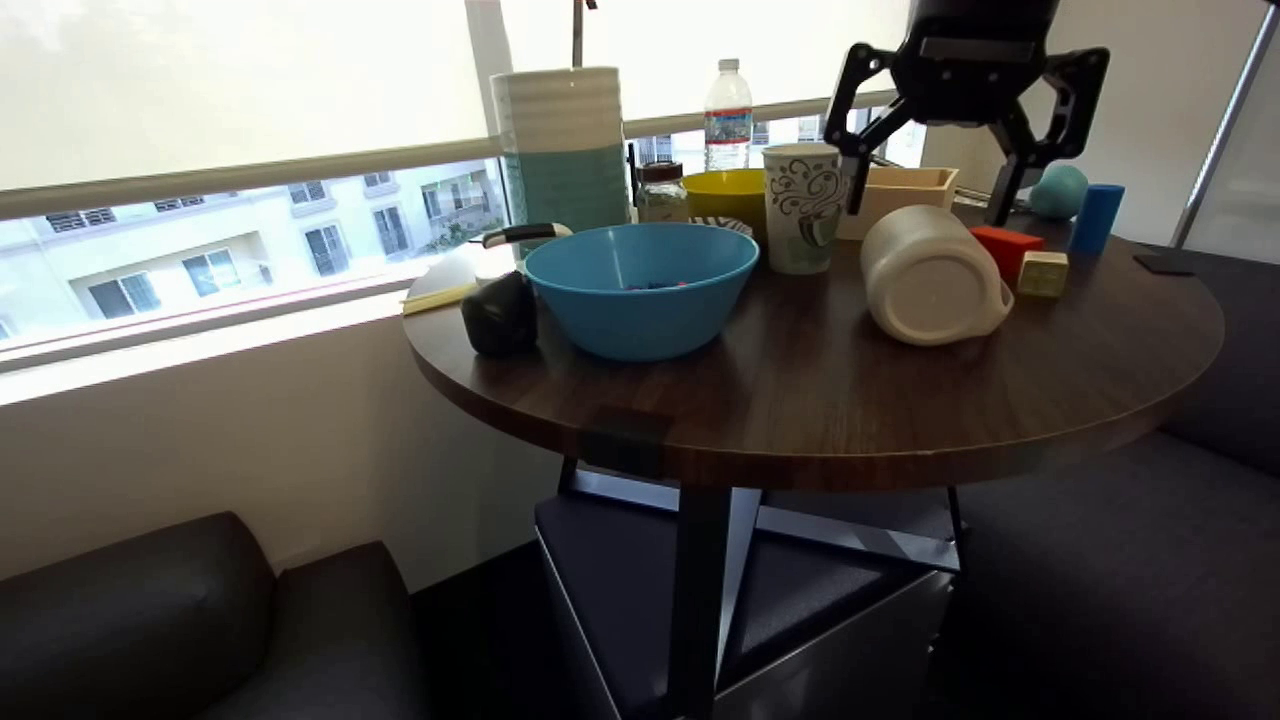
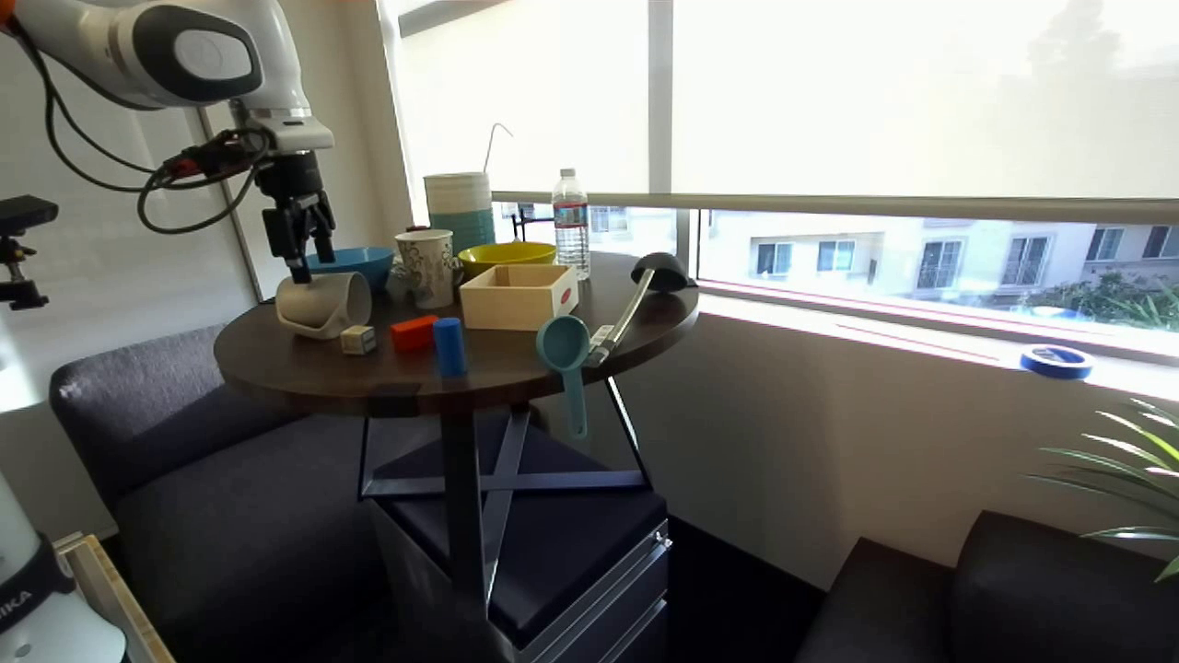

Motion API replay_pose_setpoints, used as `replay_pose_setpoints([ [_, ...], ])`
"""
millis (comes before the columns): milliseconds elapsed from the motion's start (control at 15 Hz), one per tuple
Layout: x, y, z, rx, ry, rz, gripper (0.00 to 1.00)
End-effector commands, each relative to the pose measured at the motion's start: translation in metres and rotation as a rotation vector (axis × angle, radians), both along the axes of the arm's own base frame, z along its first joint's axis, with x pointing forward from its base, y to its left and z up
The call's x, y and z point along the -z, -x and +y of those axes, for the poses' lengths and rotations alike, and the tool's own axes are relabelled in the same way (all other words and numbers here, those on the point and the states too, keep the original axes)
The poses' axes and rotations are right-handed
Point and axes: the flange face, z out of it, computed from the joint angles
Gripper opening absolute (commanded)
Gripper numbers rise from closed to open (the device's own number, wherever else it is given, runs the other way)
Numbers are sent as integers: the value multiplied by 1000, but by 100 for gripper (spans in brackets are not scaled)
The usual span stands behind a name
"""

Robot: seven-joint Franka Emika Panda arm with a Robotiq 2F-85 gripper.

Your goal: Put the mug cup upright

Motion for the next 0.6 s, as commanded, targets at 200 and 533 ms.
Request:
replay_pose_setpoints([
  [200,-39,23,-46,123,-96,-87,100],
  [533,-36,25,-96,284,-316,-31,100],
])
